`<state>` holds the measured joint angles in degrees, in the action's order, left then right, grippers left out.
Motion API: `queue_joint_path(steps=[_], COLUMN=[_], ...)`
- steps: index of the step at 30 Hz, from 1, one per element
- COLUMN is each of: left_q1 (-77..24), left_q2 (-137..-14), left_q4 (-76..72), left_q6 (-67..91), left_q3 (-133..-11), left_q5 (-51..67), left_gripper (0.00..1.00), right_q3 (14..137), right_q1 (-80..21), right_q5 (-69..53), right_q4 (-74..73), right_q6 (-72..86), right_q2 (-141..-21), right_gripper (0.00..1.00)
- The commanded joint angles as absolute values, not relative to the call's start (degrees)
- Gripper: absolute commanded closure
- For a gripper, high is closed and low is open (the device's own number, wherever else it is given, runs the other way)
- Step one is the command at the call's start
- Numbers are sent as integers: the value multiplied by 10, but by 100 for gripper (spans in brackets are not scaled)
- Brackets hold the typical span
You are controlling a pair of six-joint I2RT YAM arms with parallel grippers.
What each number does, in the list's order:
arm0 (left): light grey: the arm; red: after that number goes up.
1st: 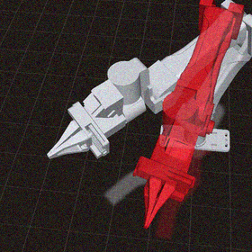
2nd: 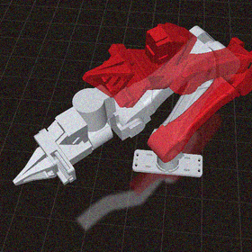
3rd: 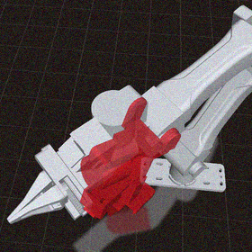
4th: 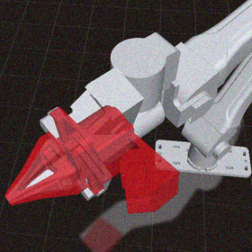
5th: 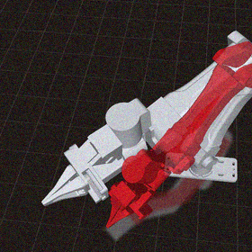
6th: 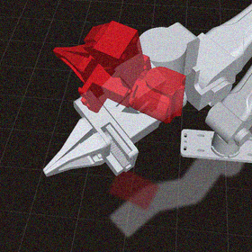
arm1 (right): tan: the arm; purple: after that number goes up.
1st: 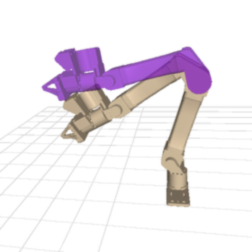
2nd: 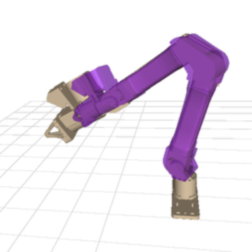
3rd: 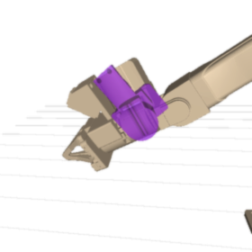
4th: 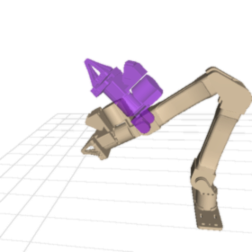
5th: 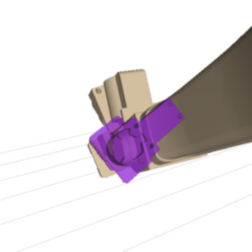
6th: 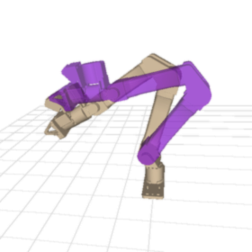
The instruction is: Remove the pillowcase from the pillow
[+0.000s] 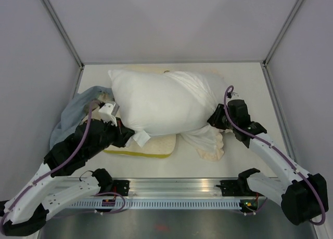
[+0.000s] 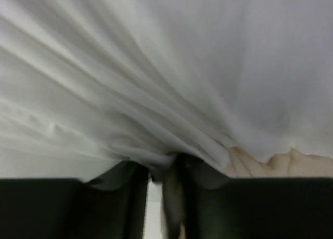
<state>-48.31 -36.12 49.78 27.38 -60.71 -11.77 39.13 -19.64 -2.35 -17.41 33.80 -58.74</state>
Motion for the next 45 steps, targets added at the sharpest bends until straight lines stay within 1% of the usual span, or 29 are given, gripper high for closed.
queue_joint_path(steps=[1, 2, 3, 4, 5, 7, 8, 9, 11, 12, 13, 14, 16, 17, 18, 20, 21, 23, 24, 27, 28, 30, 33, 34, 36, 38, 41, 43, 45], left_q1=[-479, -479, -479, -479, -479, -479, -479, -479, -480, -480, -481, -480, -481, -481, -481, -481, -480, -481, -481, -481, -481, -481, -479, -479, -478, -475, -459, -445, -419], left_q2=[-339, -338, -339, -337, -337, -331, -328, -326, -316, -309, -296, -261, -224, -195, -185, -168, -161, -156, -158, -189, -228, -266, -349, -390, -424, -447, -478, -502, -529], left_q4=[435, 430, 425, 416, 410, 385, 368, 346, 243, 203, 177, 166, 219, 294, 332, 425, 503, 526, 523, 497, 503, 505, 483, 486, 503, 475, 458, 462, 463], left_q6=[296, 299, 301, 305, 307, 310, 309, 301, 299, 318, 329, 335, 327, 321, 327, 364, 413, 452, 460, 468, 468, 467, 424, 417, 413, 391, 367, 351, 332], left_q3=[-563, -539, -529, -520, -502, -471, -459, -444, -387, -367, -336, -331, -348, -364, -381, -439, -457, -492, -499, -522, -540, -559, -576, -604, -648, -670, -694, -717, -723], left_q5=[-110, -106, -102, -95, -90, -51, -25, 75, 202, 301, 329, 333, 261, 219, 110, -41, -174, -248, -269, -283, -289, -318, -370, -387, -424, -430, -419, -391, -328], left_gripper=[98, 98, 98, 98, 98, 98, 98, 80, 49, 20, 6, 0, 0, 0, 0, 0, 0, 0, 0, 0, 0, 0, 0, 0, 0, 0, 0, 0, 0], right_q3=[416, 432, 440, 449, 468, 506, 522, 538, 577, 587, 599, 604, 608, 607, 607, 601, 598, 592, 589, 598, 611, 633, 660, 674, 685, 703, 687, 628, 572], right_q1=[-210, -219, -228, -247, -254, -265, -265, -265, -265, -265, -265, -265, -265, -265, -265, -265, -265, -265, -266, -272, -276, -294, -329, -337, -352, -361, -370, -374, -377], right_q5=[-98, -97, -95, -89, -86, -80, -74, -66, -48, -44, -44, -46, -58, -65, -83, -97, -103, -110, -112, -117, -116, -112, -100, -98, -98, -99, -88, -68, -55], right_q4=[-188, -219, -233, -246, -272, -306, -318, -329, -351, -353, -351, -347, -331, -323, -313, -287, -277, -249, -239, -217, -210, -201, -188, -176, -164, -159, -162, -152, -142], right_q6=[266, 253, 250, 247, 245, 246, 246, 246, 246, 246, 247, 248, 255, 257, 261, 273, 279, 294, 298, 310, 313, 316, 317, 319, 324, 322, 321, 323, 326], right_q2=[-592, -585, -564, -550, -521, -496, -477, -470, -459, -459, -459, -463, -481, -488, -496, -517, -522, -536, -540, -565, -578, -594, -632, -654, -678, -720, -749, -732, -711], right_gripper=[59, 52, 42, 39, 33, 27, 26, 25, 25, 24, 24, 24, 24, 24, 24, 24, 24, 24, 25, 24, 24, 25, 25, 26, 26, 26, 27, 27, 27])
